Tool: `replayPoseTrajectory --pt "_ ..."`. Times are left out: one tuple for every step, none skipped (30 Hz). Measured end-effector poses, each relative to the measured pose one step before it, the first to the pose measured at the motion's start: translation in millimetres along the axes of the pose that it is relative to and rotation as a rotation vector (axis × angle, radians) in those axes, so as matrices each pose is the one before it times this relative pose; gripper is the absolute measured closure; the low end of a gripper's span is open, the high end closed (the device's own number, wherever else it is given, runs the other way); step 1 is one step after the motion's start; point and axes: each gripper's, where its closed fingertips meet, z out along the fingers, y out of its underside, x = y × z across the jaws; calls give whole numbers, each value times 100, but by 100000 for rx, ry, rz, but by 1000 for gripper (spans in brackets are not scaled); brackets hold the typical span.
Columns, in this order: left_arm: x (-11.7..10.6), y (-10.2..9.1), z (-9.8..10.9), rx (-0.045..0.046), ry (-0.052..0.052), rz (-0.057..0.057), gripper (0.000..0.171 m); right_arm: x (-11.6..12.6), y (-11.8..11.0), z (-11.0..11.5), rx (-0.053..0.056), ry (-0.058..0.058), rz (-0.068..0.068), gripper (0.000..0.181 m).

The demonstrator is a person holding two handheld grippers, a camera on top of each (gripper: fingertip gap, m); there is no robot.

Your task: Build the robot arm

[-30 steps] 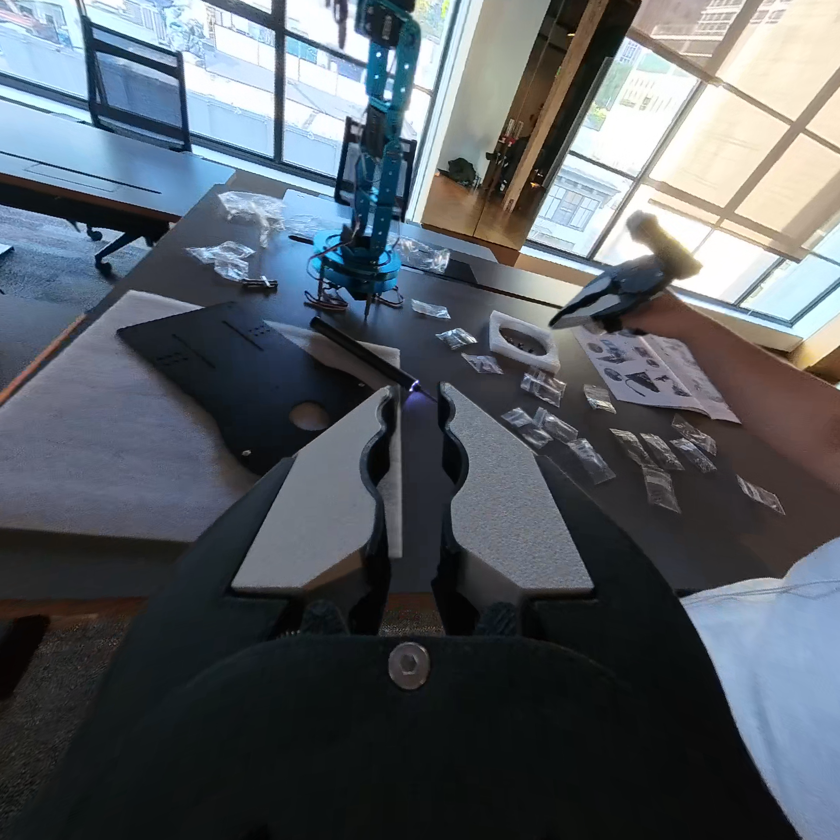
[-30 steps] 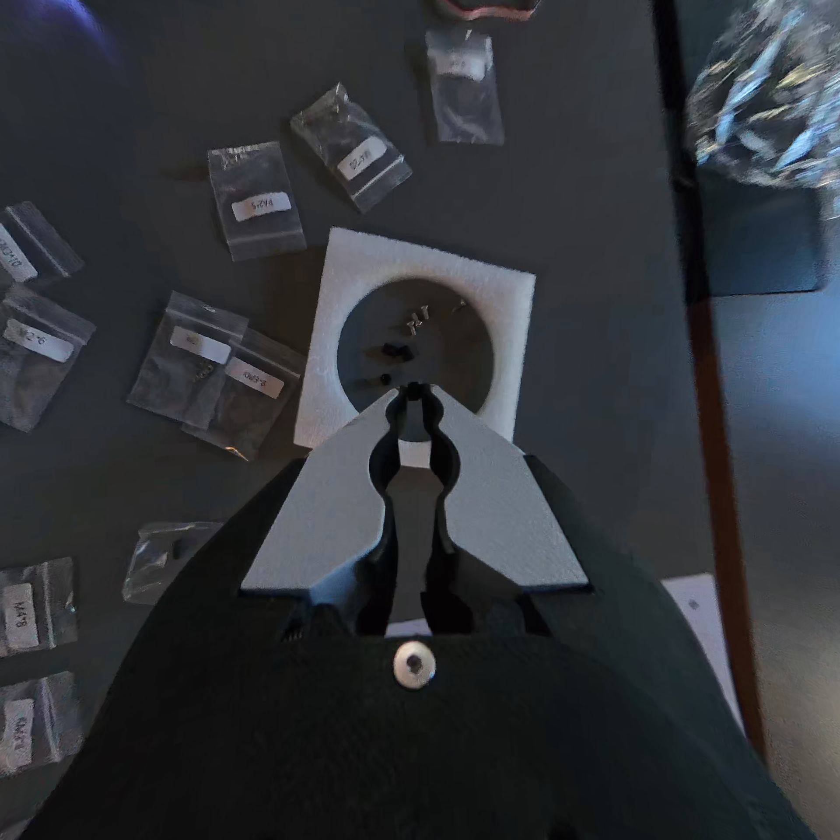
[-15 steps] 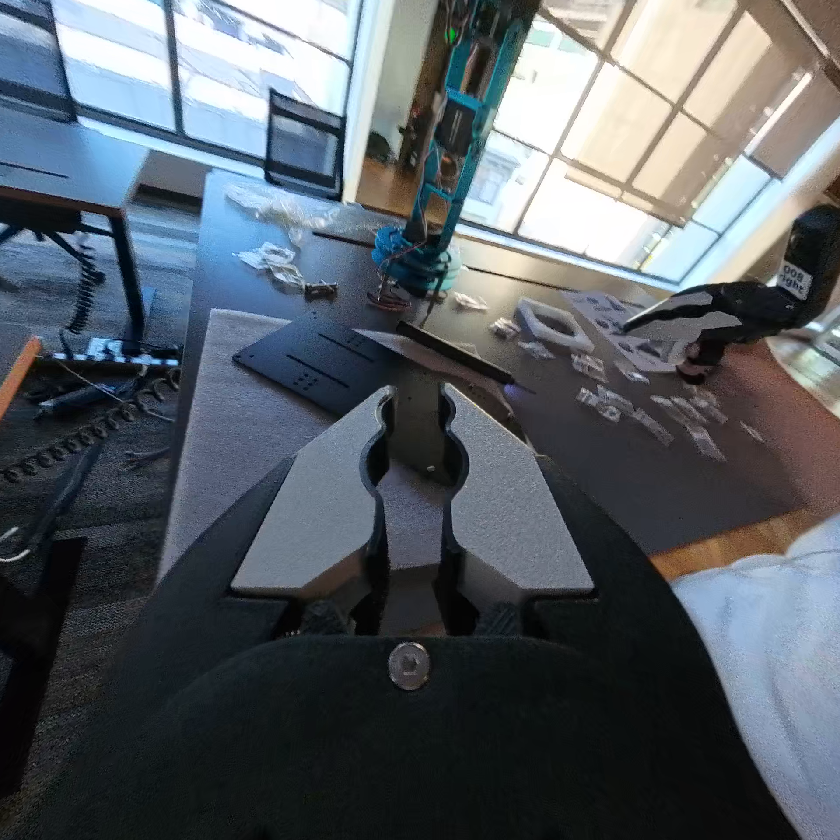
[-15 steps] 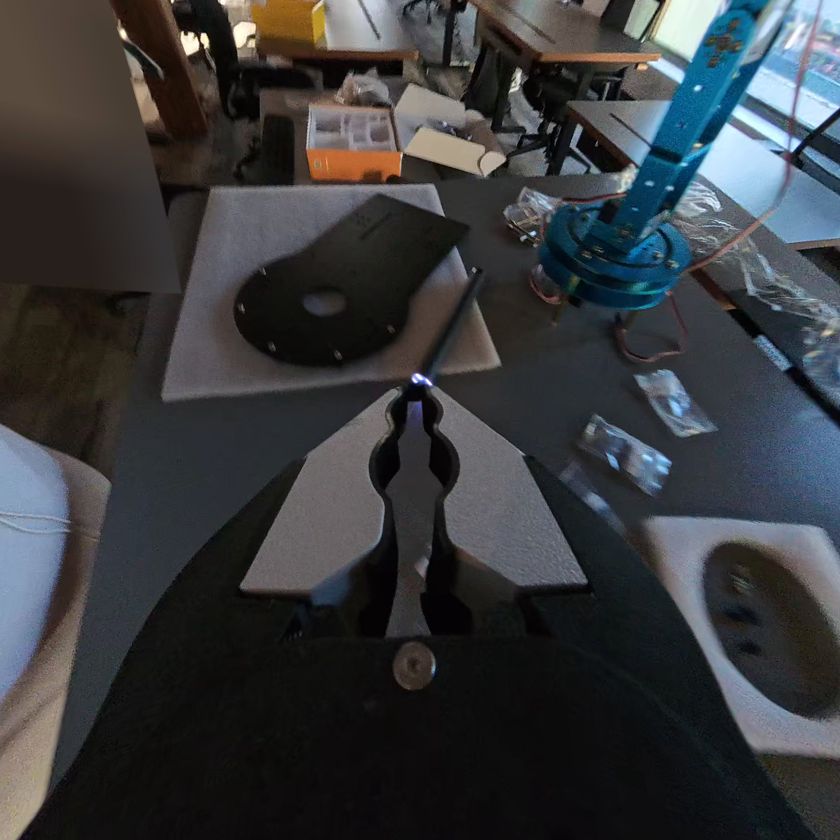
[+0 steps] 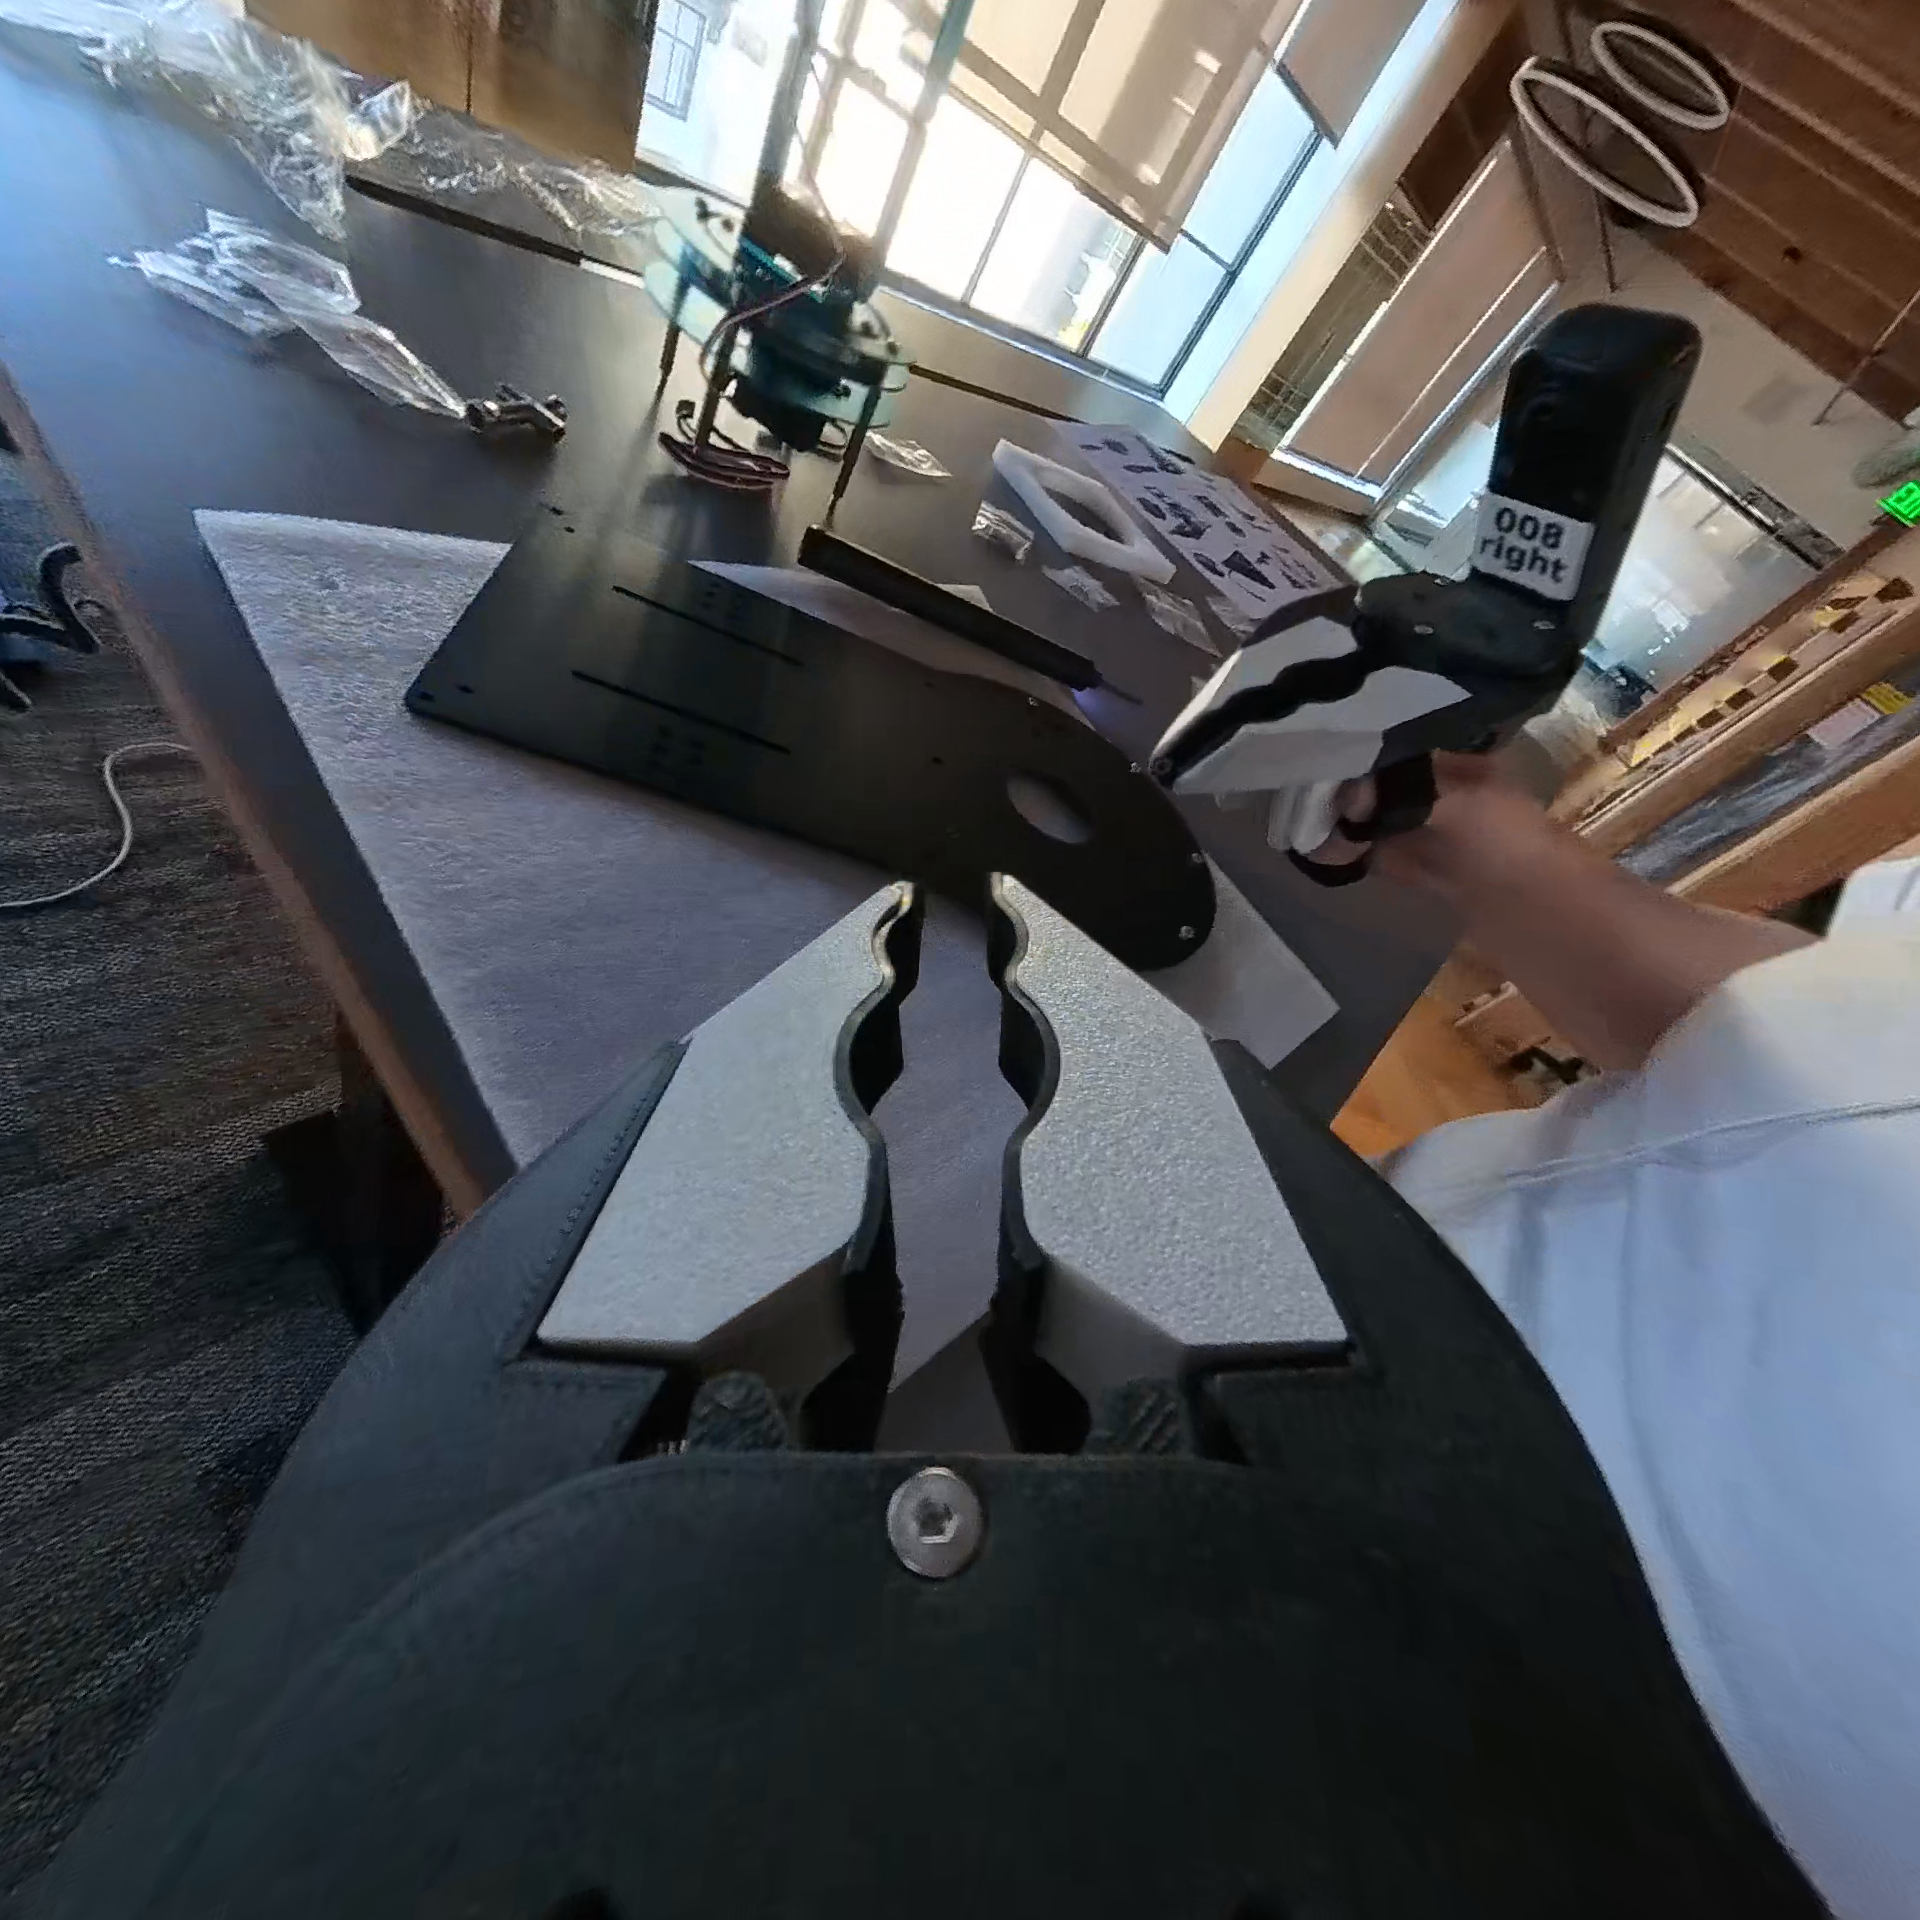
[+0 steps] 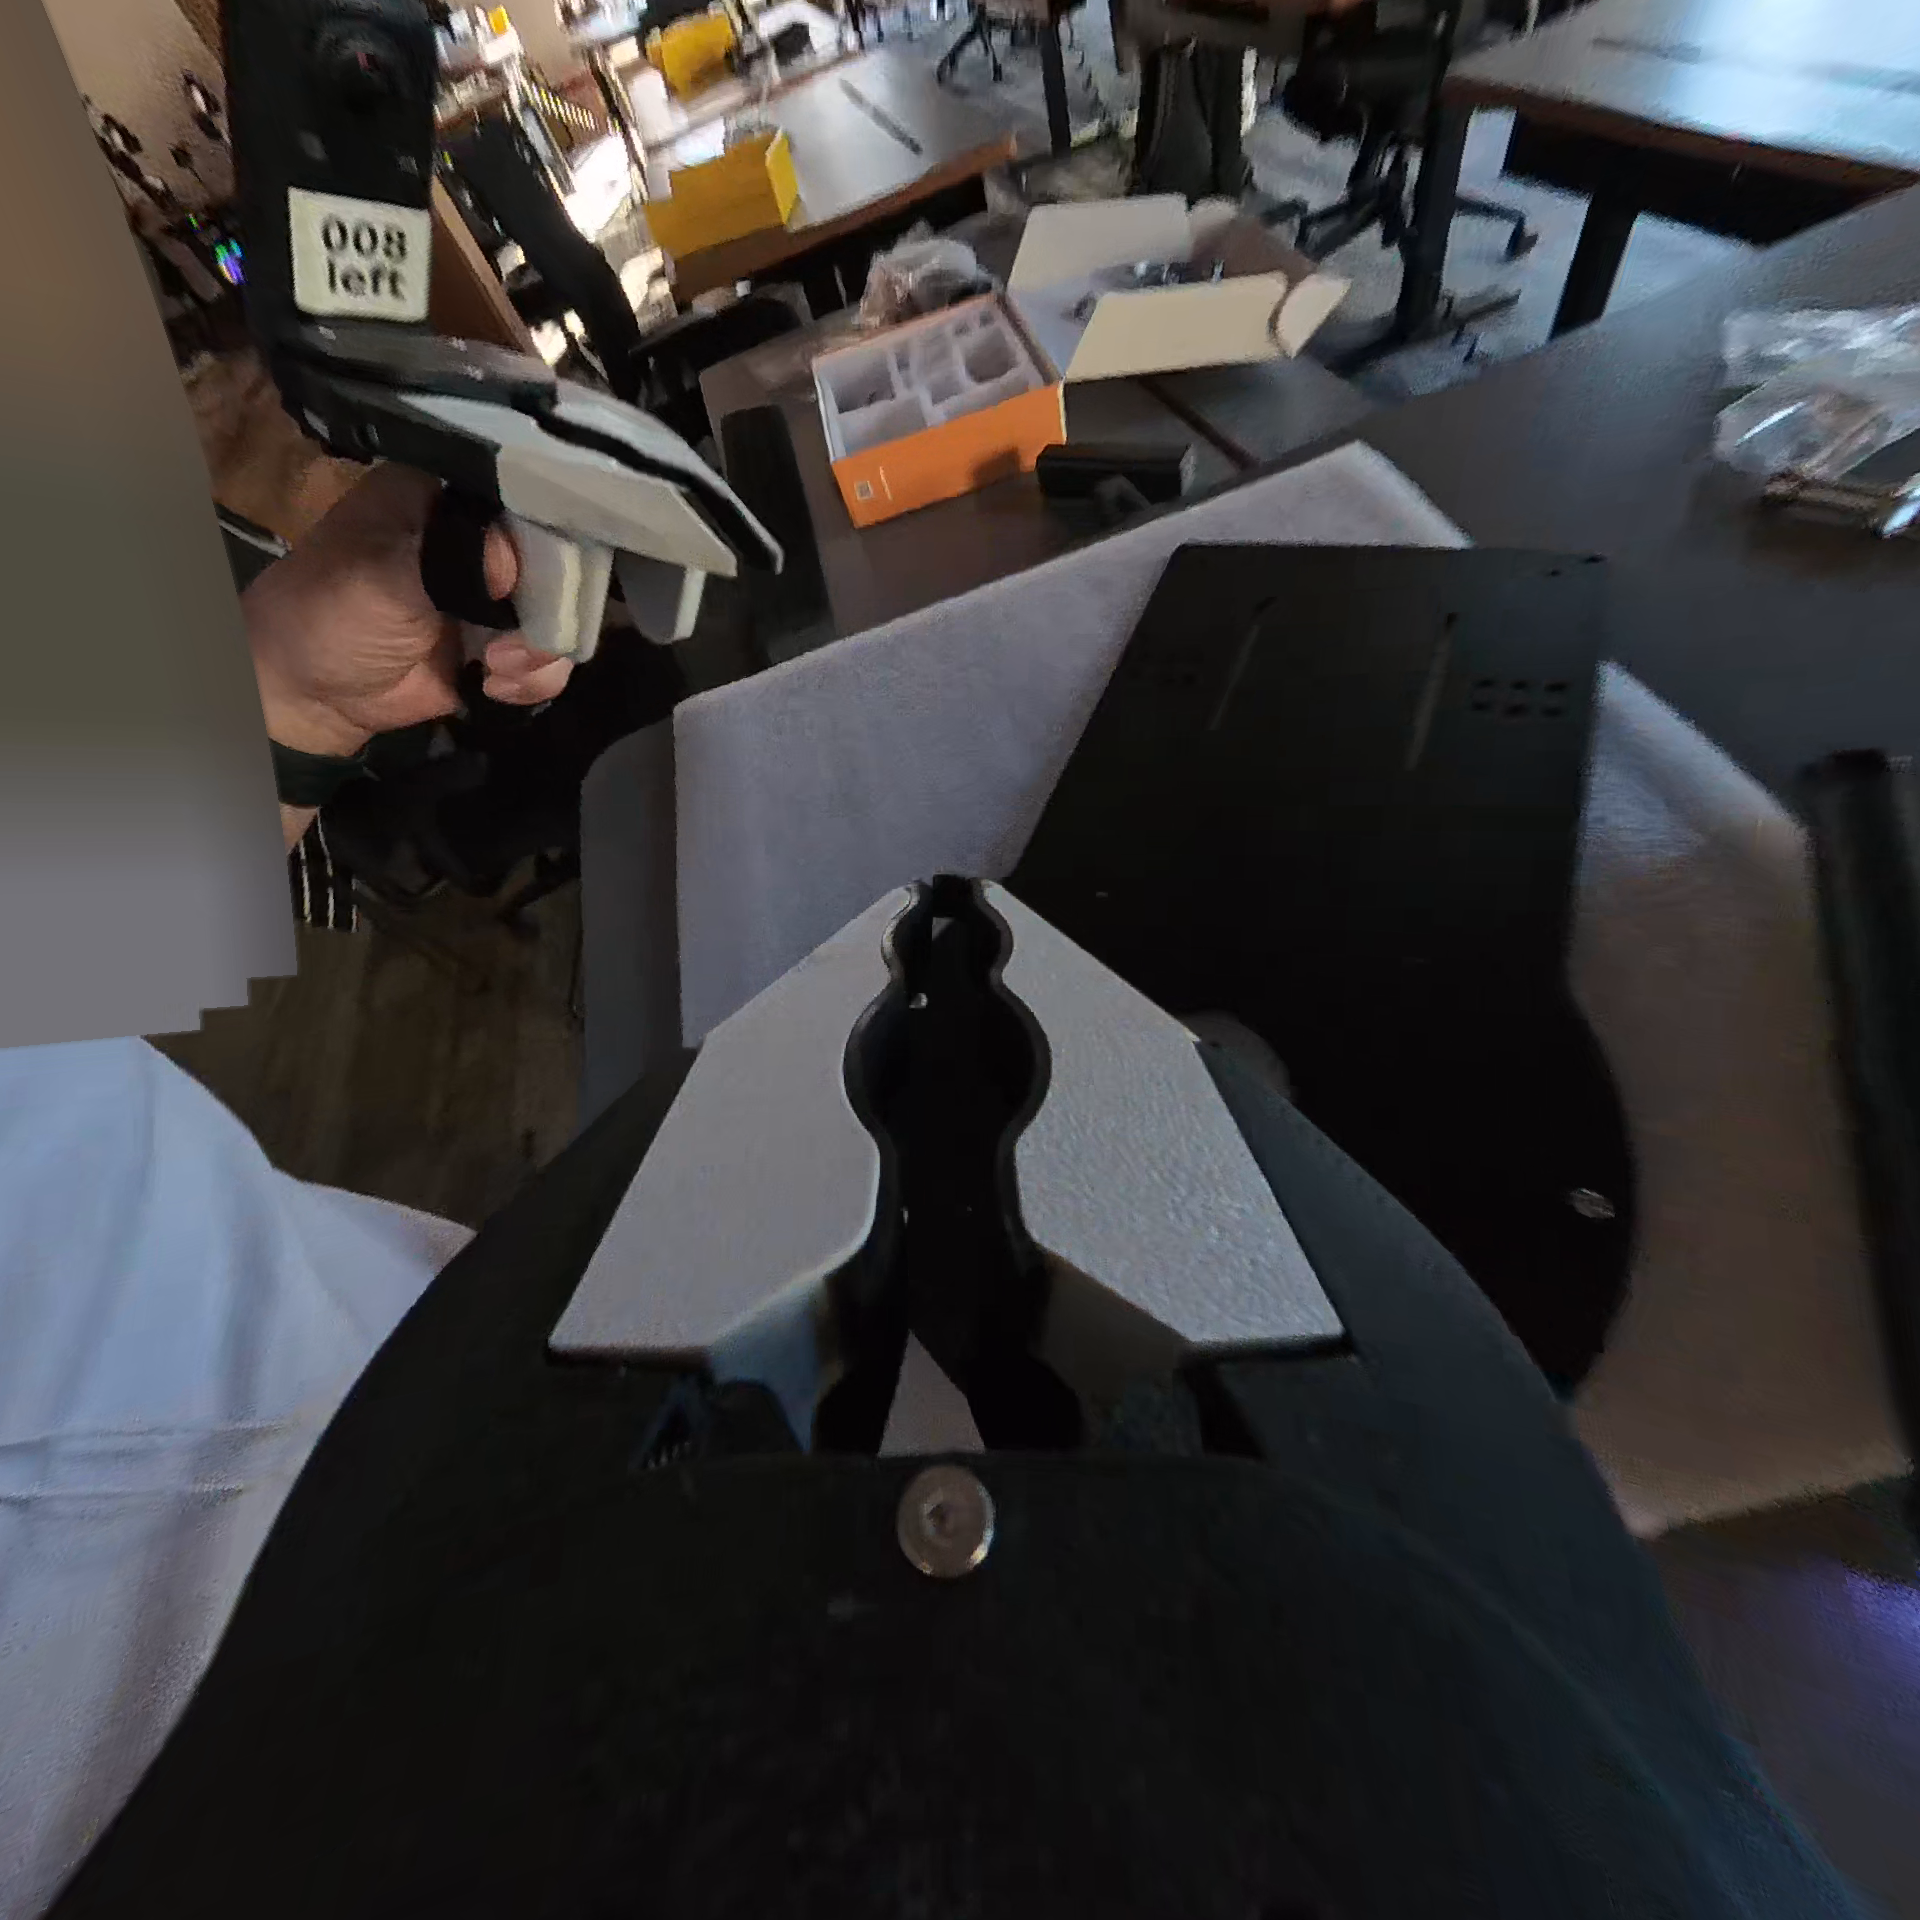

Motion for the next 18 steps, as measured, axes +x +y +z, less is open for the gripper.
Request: replayPoseTrajectory --pt "-351 219 -2 -648 -469 -167 162 -446 333 963 -3676 -22 -227 177" --pt "-262 254 -6 -578 -119 -267 162 -381 360 950 -4592 800 -1372 177" --pt "-184 239 -4 -260 292 -548 162 -283 358 949 -5341 1595 -2298 177" --pt "-121 189 -8 -49 721 -893 162 -305 319 958 -5408 1540 -2730 177" --pt "-74 169 0 -247 996 -1076 162 -303 97 876 -4064 1533 -2874 177" --pt "-45 161 -10 -565 987 -904 162 -338 -193 754 -1701 1262 -2911 177" --pt "-67 154 -33 -733 636 -359 162 -294 -59 709 -2341 779 -2294 177" --pt "-100 149 -32 -826 80 301 162 -216 161 677 -3641 429 -1884 177" --pt "-150 170 -16 -1050 -429 830 162 -163 187 606 -3294 144 -1521 177" --pt "-132 208 -14 -1383 -665 1273 162 -142 185 532 -2758 -314 -924 177" --pt "-99 240 25 -1578 -690 1635 162 -71 134 417 -2000 -150 -665 177" --pt "-50 254 51 -1643 -640 1829 162 -11 190 341 -1894 8 -692 176" --pt "16 264 101 -1760 -376 1994 161 45 278 253 -2236 377 -535 176" --pt "129 265 144 -1916 134 2273 161 -24 185 119 -1256 21 -449 175" --pt "246 247 186 -2033 650 2525 160 -64 -116 -125 885 -94 -457 172" --pt "354 194 244 -2072 971 2785 159 -31 -137 -301 1187 -33 246 164" --pt "433 133 291 -2133 1175 3279 159 -6 -158 -486 1758 -278 602 162" --pt "506 96 346 -2330 1158 3751 158 -192 -262 -647 3079 -1450 -20 161"
